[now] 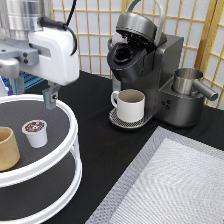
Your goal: Make coffee
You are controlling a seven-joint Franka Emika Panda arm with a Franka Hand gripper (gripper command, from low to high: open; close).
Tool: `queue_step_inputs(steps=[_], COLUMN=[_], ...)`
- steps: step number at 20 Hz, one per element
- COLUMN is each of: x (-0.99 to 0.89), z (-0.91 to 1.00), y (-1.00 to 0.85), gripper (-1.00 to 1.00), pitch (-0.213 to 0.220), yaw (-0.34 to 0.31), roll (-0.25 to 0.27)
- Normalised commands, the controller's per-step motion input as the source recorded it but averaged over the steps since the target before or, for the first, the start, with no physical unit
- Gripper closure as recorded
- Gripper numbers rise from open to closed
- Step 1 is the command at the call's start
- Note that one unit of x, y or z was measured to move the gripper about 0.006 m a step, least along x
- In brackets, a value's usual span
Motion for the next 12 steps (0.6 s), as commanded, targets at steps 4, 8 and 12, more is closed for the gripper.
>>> queue_step_inputs(steps=[4, 8, 12], x=[-0.19, -0.42, -0.4], z=[-0.5, -0.29, -0.02], y=[-0.25, -0.2, -0.08], gripper=[-1.0, -1.0, -1.0], pitch=[-0.142, -0.066, -0.059], yaw=[0.0, 0.0, 0.0], roll=[0.115, 0.096, 0.087])
